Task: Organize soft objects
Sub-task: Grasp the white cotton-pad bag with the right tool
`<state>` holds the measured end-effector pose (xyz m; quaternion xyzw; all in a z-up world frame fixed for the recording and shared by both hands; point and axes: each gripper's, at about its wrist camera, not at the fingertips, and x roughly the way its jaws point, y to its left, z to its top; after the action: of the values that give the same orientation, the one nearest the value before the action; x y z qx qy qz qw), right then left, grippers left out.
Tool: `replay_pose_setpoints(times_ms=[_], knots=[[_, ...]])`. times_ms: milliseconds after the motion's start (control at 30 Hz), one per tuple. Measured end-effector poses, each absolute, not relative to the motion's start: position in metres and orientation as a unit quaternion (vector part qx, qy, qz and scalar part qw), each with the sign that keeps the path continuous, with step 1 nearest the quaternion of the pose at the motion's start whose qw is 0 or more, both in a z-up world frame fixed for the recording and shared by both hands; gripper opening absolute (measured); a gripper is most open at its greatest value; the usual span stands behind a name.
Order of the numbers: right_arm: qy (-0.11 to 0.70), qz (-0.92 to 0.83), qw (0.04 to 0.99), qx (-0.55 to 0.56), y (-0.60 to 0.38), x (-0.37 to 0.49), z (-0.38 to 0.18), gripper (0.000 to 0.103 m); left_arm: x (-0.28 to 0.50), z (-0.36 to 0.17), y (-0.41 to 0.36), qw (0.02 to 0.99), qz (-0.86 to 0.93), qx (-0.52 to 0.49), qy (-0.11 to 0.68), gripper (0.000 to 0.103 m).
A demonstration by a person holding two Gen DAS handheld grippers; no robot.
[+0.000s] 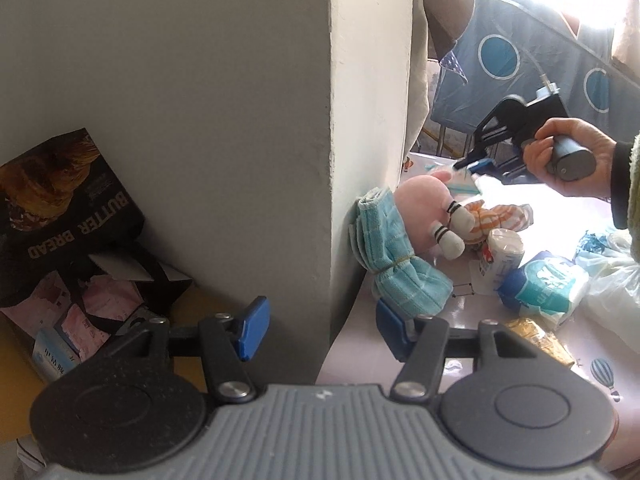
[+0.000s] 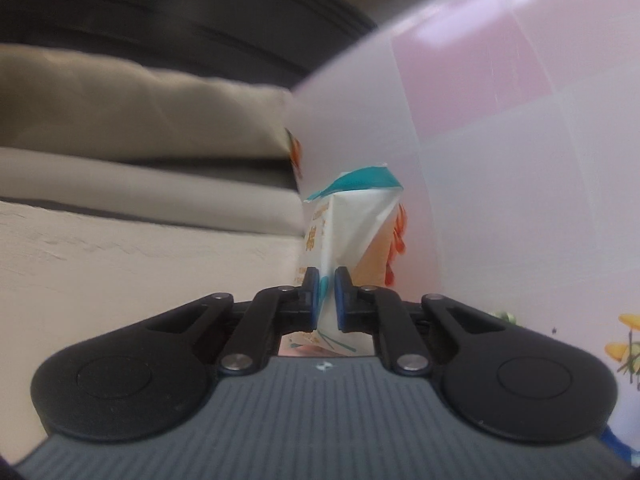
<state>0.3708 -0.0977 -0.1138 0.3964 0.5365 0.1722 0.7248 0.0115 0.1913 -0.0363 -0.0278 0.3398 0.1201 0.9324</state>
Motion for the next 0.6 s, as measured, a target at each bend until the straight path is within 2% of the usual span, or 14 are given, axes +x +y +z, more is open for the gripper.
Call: replay_pose_setpoints(times_ms=[300, 433, 600], knots=[[0.490, 0.220, 0.746, 0.395, -0.149, 0.334, -0.040, 0.007, -0.003, -0.020, 0.184, 0.940, 0.103, -0.040, 0.322, 0.058], [0.481, 0.254, 0.745, 0.387, -0.191, 0.286, -0.011, 0.007, -0.010, -0.011, 0.176, 0.944, 0.082, -0.050, 0.317, 0.056], [0.501, 0.278, 0.733, 0.367, -0.240, 0.204, -0.008, 0.007, -0.016, -0.003, 0.160, 0.946, 0.039, -0.060, 0.317, 0.053]])
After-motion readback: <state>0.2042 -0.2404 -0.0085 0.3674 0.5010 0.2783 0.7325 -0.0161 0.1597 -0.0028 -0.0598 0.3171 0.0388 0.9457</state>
